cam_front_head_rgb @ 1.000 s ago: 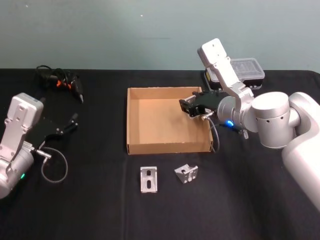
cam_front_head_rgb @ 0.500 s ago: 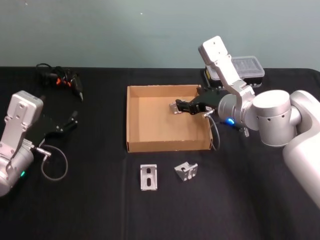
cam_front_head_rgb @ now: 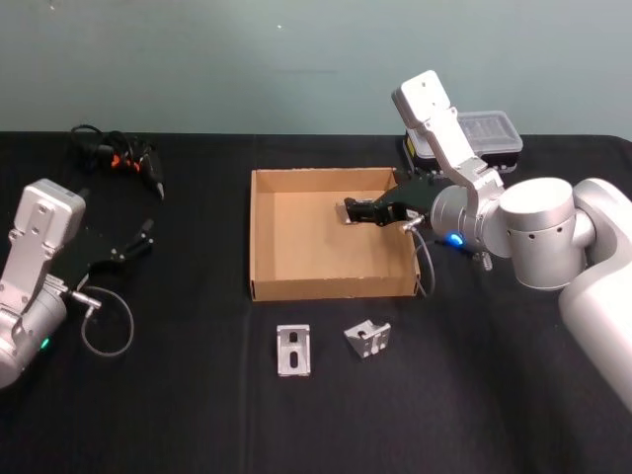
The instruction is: Use one hand to pick up the angle iron from the table and place it into the box.
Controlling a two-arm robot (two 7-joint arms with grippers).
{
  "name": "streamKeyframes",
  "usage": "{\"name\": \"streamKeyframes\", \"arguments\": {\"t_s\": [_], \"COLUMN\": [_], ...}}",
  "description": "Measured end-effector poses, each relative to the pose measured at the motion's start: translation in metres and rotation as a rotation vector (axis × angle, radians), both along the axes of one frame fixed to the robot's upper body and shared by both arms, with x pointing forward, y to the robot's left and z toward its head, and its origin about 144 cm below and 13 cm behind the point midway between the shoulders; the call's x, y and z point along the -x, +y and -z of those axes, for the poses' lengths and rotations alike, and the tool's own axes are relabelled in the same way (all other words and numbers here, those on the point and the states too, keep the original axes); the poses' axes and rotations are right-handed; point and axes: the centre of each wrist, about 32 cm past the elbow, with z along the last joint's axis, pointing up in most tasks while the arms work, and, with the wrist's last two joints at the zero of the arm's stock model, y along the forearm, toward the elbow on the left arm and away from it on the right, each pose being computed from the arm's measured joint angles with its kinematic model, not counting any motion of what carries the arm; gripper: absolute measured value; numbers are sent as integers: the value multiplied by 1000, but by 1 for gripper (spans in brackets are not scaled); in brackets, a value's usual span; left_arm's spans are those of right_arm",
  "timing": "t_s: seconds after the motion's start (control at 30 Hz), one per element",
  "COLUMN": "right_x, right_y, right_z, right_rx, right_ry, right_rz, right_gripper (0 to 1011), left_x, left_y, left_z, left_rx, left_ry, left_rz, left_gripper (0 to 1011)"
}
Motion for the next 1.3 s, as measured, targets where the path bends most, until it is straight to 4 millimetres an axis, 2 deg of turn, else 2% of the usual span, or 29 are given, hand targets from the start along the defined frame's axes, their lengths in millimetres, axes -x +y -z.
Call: {"name": "streamKeyframes", "arguments": {"t_s": [0.3,0.5,0.6,0.63,0.93,0.97,1.1,1.3], "right_x": [7,28,47,47,118,118,147,173], "right_y": [1,-1,-3,-3,-6,-6,-5,-2], "right_z": [-3,-10,-14,-14,-31,-31,-35,-30], "right_rx": [-1,-4,-11,-11,-49,-49,-12,15], "right_ry": [-8,-15,-10,-10,5,5,52,159], "right_rz": [-21,-46,-54,-54,-82,-82,-68,-21], "right_gripper": [1000,1000,1000,1000,1000,1000,1000,1000], "left_x": [0,0,0,0,0,0,0,0], "left_y": [0,0,0,0,0,0,0,0], "left_z": [0,0,0,0,0,0,0,0], "left_rx": [0,0,0,0,0,0,0,0], "left_ry": [0,0,0,0,0,0,0,0], "left_rz": [0,0,0,0,0,0,0,0], "left_gripper": [1000,1000,1000,1000,1000,1000,1000,1000]}}
